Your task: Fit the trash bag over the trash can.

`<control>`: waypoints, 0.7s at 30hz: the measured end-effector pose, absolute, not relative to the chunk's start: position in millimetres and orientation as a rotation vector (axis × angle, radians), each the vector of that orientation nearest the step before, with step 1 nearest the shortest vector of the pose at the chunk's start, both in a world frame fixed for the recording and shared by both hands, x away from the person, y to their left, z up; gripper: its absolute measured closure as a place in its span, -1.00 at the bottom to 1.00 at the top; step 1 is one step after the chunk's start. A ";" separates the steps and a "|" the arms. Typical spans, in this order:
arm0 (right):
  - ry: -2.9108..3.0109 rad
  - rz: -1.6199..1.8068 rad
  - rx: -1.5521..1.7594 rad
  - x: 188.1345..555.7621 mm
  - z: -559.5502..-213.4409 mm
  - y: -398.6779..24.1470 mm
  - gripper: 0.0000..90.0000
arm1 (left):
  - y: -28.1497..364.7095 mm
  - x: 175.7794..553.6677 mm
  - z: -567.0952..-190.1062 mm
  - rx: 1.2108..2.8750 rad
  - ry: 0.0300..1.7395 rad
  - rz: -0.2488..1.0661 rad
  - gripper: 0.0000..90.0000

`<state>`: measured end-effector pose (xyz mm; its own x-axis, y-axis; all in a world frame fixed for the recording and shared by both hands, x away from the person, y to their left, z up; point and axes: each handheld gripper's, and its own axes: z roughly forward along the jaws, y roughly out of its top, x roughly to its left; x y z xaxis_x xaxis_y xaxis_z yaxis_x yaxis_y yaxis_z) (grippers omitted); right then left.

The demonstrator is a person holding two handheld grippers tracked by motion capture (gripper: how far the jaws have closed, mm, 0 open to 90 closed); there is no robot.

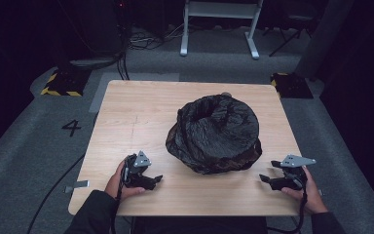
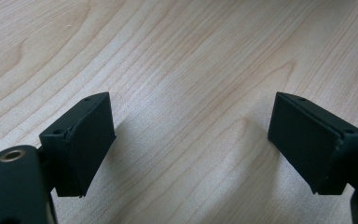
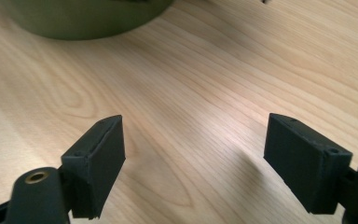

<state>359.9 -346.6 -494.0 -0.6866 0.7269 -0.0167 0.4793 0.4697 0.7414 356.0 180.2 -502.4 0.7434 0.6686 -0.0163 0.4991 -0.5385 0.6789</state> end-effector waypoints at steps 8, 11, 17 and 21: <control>2.363 1.058 1.083 359.3 -501.5 -352.1 -0.55 | 179.4 356.5 -502.9 2.250 0.878 0.318 -0.69; 2.361 1.050 1.089 359.8 -502.4 -351.9 -0.56 | 179.3 356.5 -502.9 2.250 0.879 0.318 -0.69; 2.355 1.030 1.094 360.8 -502.8 -350.2 -0.63 | 179.4 357.5 -502.5 2.259 0.873 0.322 -0.70; 2.348 1.025 1.110 361.2 -502.9 -349.0 -0.65 | 179.2 357.3 -502.5 2.259 0.879 0.312 -0.70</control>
